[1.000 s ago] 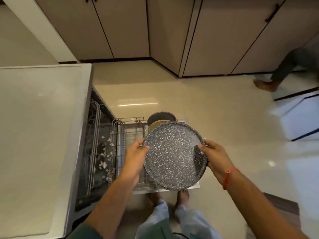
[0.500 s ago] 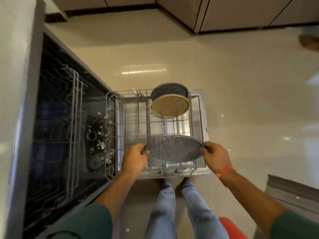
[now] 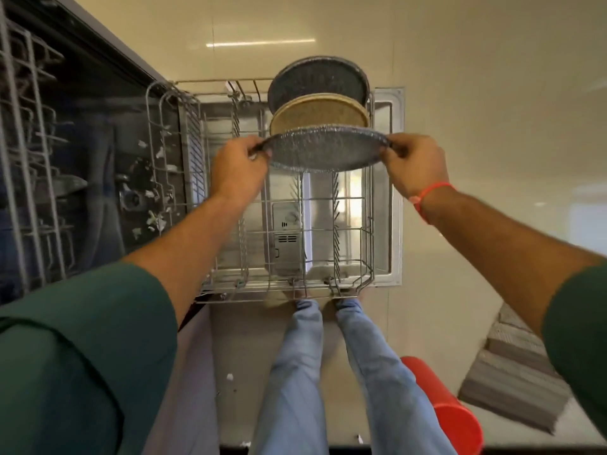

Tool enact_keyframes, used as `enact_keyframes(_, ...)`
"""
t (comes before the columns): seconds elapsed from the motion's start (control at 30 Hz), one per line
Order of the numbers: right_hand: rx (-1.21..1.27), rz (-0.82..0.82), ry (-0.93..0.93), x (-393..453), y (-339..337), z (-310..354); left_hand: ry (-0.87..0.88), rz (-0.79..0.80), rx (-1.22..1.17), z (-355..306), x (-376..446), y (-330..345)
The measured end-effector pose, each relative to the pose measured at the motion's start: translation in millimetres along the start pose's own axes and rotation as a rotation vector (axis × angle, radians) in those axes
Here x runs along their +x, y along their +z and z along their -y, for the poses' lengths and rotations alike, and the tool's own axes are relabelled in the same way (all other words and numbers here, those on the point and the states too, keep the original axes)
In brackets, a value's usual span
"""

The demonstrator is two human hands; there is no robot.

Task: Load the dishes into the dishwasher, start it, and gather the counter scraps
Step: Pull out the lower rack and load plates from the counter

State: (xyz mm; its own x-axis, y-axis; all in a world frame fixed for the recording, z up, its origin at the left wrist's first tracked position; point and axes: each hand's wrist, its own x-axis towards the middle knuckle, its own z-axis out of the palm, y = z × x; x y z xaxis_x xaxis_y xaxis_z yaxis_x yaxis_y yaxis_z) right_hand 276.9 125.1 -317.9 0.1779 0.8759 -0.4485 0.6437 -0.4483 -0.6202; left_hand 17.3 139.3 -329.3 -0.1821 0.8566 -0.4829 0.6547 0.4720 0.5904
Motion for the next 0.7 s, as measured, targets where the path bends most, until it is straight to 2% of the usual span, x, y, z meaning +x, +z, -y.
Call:
enact_keyframes(0.33,-0.055,0.041,0.069,31.8,26.3,-15.5,-0.009,0.051,0.022,20.3,31.3,20.5)
enact_keyframes(0.7,-0.033,0.067,0.143,32.7,45.3,-29.9,-0.109,0.071,-0.003,35.4,39.4,40.6)
